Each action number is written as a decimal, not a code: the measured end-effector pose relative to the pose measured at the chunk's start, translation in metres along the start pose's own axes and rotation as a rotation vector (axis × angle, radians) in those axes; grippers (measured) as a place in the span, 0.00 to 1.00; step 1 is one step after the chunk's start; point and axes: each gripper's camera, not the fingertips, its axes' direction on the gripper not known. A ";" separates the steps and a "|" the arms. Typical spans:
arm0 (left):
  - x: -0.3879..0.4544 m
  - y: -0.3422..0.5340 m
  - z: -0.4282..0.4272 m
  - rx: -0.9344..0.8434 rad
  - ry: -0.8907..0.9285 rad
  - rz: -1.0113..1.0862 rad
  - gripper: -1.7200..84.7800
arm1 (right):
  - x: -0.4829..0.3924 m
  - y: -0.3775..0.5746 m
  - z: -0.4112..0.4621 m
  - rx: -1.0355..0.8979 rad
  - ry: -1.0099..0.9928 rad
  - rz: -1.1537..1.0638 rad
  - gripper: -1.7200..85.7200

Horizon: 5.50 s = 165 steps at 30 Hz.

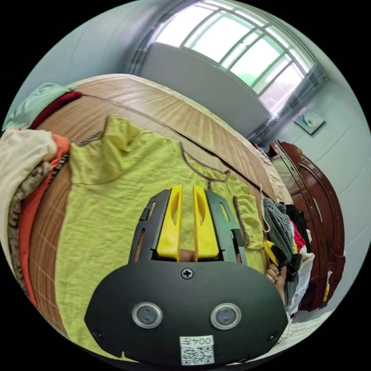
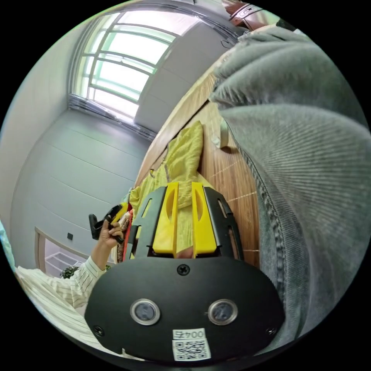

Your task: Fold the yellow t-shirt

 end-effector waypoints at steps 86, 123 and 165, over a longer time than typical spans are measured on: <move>-0.110 0.159 -0.095 0.039 0.372 0.045 0.12 | -0.073 0.036 0.073 -0.234 -0.134 -0.250 0.02; -0.427 0.159 -0.131 0.312 0.900 -0.395 0.02 | -0.360 -0.045 0.519 -0.549 0.410 -0.553 0.02; -0.420 0.197 -0.164 0.275 0.791 -0.432 0.02 | -0.481 -0.016 0.771 -0.858 0.859 -1.012 0.02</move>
